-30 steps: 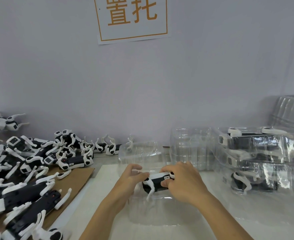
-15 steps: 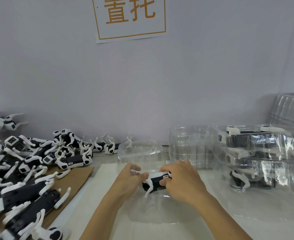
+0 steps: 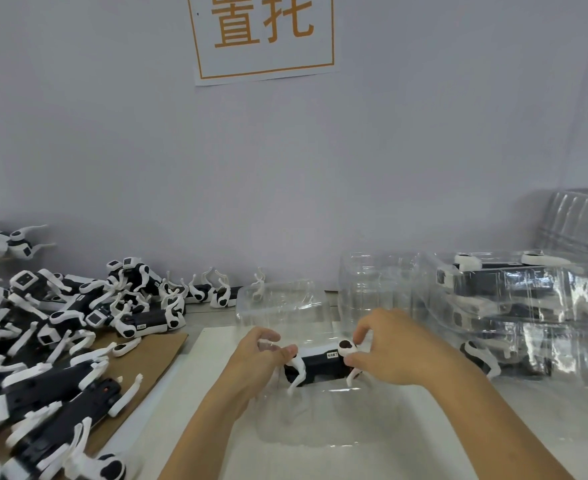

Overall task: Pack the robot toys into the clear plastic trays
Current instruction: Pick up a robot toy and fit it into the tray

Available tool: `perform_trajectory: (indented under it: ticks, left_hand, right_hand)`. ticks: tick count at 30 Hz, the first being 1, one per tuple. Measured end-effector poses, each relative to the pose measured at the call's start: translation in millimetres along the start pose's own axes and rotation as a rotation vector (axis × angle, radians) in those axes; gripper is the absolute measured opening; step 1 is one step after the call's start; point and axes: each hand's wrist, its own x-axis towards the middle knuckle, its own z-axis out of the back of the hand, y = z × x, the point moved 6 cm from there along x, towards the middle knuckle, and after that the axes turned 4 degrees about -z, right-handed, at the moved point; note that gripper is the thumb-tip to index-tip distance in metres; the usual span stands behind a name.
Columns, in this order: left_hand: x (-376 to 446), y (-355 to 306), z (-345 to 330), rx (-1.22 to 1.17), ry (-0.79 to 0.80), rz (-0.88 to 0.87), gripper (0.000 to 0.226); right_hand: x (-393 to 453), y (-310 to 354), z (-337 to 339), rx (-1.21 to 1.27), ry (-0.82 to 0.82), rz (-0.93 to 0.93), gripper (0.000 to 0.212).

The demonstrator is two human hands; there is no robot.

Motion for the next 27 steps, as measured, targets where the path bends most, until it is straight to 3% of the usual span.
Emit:
perform_trajectory:
  ticks: [15,24,27]
  left_hand:
    - [0,-10,-3,0.138,0.092,-0.018,0.047]
    - [-4,-13,-7,0.133,0.055,-0.02,0.053]
    - [-4,-12,-7,0.109,0.038,-0.014,0.052]
  right_hand:
    - [4,5,-9,-0.012,-0.22,-0.027,0.013]
    - [10,1,-22,-0.102,-0.208,-0.076,0.04]
    - [11,-1,-20,-0.056,-0.165,-0.082,0.038]
